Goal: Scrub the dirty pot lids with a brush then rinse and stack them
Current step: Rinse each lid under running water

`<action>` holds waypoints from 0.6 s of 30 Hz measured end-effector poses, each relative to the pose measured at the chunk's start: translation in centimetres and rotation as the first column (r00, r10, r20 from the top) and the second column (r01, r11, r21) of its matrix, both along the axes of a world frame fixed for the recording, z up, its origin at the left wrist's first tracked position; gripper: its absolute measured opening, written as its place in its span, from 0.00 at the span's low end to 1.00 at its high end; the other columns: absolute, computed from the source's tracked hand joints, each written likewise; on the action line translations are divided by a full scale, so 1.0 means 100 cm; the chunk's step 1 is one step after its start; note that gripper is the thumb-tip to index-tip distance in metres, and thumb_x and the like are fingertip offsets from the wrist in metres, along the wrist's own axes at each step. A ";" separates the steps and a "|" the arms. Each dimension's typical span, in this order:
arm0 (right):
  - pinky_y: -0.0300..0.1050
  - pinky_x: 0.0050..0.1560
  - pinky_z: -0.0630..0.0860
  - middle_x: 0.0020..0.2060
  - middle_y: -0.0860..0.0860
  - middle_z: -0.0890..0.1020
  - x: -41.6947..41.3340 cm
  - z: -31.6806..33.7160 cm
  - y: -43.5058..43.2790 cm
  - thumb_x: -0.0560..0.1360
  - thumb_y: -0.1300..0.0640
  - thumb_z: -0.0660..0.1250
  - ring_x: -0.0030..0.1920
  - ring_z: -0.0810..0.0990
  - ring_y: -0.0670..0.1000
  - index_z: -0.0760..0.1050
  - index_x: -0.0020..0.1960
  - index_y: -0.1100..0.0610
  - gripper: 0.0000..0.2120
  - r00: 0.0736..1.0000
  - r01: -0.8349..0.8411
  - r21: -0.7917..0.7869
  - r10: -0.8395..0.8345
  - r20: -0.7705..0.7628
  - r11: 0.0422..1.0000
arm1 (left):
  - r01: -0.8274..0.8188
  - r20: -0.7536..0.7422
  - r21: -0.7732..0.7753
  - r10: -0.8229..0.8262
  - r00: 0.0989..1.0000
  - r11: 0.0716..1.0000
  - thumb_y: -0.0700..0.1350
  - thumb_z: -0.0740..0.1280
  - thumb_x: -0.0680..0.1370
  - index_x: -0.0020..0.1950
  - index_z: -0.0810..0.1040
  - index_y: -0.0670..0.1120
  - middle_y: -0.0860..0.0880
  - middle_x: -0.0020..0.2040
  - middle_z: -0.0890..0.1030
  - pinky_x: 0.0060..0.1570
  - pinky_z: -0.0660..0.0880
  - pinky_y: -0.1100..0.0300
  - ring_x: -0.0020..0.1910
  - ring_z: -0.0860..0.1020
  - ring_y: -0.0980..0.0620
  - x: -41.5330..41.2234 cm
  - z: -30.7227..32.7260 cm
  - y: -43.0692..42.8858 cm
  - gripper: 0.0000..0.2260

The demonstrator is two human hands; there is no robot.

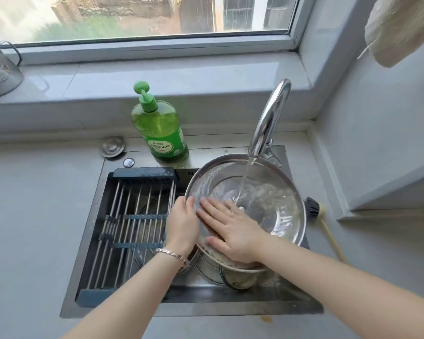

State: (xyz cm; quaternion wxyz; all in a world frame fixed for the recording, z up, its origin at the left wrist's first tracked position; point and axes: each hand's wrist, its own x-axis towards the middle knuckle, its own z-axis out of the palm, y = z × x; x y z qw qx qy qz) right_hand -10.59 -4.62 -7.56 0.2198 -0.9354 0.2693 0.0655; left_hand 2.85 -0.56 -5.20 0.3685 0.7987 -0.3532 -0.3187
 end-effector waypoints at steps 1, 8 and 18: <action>0.45 0.72 0.29 0.71 0.46 0.33 -0.013 -0.002 0.000 0.68 0.33 0.28 0.72 0.30 0.48 0.33 0.73 0.48 0.37 0.998 -0.043 -0.011 0.043 -0.038 0.999 | 0.001 -0.002 0.001 -0.001 1.000 1.000 0.44 0.56 0.82 0.37 0.68 0.43 0.48 0.34 0.71 0.37 0.65 0.54 0.33 0.69 0.50 0.004 -0.001 0.001 0.14; 0.51 0.74 0.33 0.74 0.53 0.35 -0.018 -0.012 -0.042 0.68 0.31 0.29 0.72 0.30 0.48 0.34 0.75 0.56 0.43 0.888 0.444 -0.106 -0.452 -0.078 0.890 | 0.071 0.034 -0.006 -0.070 0.997 0.997 0.44 0.56 0.82 0.40 0.68 0.37 0.48 0.32 0.69 0.33 0.61 0.54 0.31 0.65 0.51 -0.010 -0.001 0.003 0.15; 0.49 0.71 0.29 0.75 0.51 0.37 -0.020 -0.007 -0.036 0.70 0.30 0.28 0.72 0.31 0.49 0.33 0.75 0.52 0.39 0.923 0.356 -0.130 -0.370 -0.104 0.925 | 0.049 -0.030 -0.034 -0.050 0.998 0.998 0.43 0.56 0.82 0.36 0.67 0.43 0.50 0.31 0.68 0.32 0.62 0.57 0.30 0.65 0.53 0.000 -0.002 0.013 0.14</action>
